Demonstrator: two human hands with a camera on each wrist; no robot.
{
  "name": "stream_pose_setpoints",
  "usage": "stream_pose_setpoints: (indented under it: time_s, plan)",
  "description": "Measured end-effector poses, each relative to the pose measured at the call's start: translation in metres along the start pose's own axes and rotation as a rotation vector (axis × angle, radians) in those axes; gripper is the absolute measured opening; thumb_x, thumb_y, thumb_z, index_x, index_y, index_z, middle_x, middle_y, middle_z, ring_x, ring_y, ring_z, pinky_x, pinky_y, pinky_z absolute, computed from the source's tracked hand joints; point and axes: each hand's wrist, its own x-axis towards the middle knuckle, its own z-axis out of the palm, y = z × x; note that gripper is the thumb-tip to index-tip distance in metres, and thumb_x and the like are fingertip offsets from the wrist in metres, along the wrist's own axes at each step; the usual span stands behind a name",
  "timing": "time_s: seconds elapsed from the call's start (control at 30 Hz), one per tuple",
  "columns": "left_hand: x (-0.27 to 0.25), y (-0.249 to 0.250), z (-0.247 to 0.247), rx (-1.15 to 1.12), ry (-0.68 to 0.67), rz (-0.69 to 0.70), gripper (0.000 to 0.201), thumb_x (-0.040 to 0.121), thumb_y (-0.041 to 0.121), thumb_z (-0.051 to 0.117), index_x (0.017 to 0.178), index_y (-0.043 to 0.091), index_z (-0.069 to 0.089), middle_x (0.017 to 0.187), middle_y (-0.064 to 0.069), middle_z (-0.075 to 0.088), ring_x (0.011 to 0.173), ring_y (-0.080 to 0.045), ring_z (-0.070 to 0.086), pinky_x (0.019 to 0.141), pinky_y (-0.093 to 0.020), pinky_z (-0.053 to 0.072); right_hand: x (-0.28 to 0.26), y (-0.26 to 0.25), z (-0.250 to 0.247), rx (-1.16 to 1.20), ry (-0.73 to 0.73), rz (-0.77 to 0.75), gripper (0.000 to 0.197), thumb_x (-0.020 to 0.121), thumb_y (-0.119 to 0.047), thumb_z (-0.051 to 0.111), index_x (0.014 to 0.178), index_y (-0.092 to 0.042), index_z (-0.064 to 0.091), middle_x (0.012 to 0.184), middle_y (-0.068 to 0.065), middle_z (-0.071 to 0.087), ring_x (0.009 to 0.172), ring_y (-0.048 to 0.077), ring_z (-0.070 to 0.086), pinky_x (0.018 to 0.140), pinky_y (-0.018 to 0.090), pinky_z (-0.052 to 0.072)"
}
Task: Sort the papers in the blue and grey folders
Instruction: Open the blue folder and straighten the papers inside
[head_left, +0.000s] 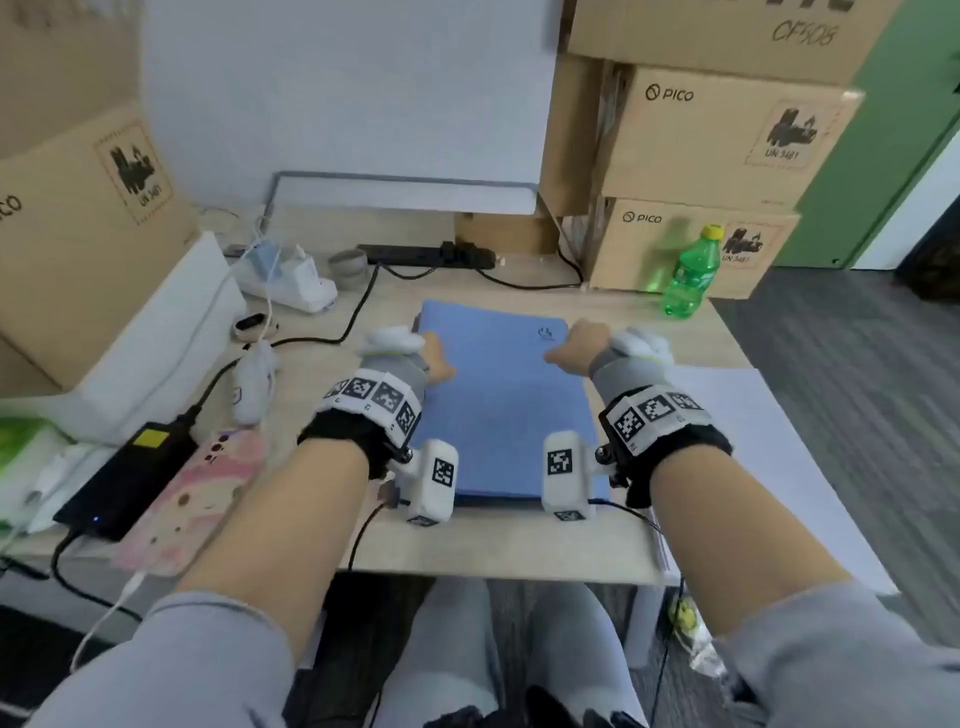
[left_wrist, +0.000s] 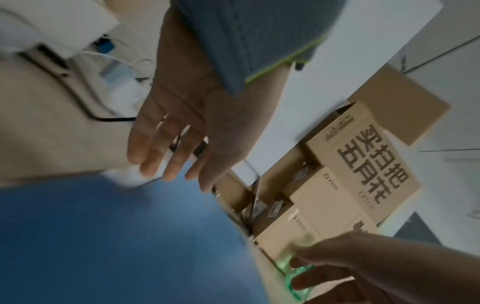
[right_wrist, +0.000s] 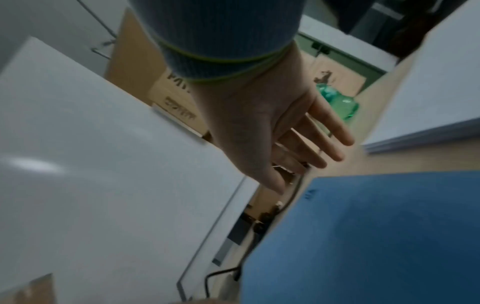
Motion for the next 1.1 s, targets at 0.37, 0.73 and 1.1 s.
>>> stream_pose_setpoints:
  time_s: [0.37,0.73,1.1]
  plan:
    - [-0.021,-0.016,0.048,-0.239,0.247,-0.245,0.045,0.084,0.033,0.059,0.115,0.0,0.057,0.124,-0.019,0.052,0.105,-0.039,0.058,0.09,-0.045,0.049,-0.059,0.046,0.047,0.445,-0.105,0.107,0.053,0.087,-0.02,0.058,0.137,-0.009,0.042,0.133,0.012,0.051,0.12,0.03,0.051,0.095,0.033,0.043]
    - [-0.033,0.002,0.02,-1.069,0.419,0.016,0.02,0.09,0.0,0.043,0.088,0.011,0.06,0.087,-0.012,0.06,0.078,-0.024,0.053,0.075,-0.031,0.041,-0.05,0.057,0.039,0.809,0.163,0.079,0.062,0.081,-0.019,0.068,0.136,-0.01,0.041,0.132,0.011,0.055,0.12,0.028,0.053,0.099,0.034,0.042]
    - [-0.032,0.007,0.041,-1.009,0.408,0.177,0.027,0.083,0.007,0.047,0.102,0.014,0.066,0.072,-0.013,0.048,0.069,-0.024,0.034,0.062,-0.028,0.031,-0.044,0.08,0.035,1.106,0.392,0.041,0.016,0.088,-0.011,0.055,0.073,-0.005,0.055,0.072,0.006,0.053,0.068,0.019,0.044,0.065,0.029,0.039]
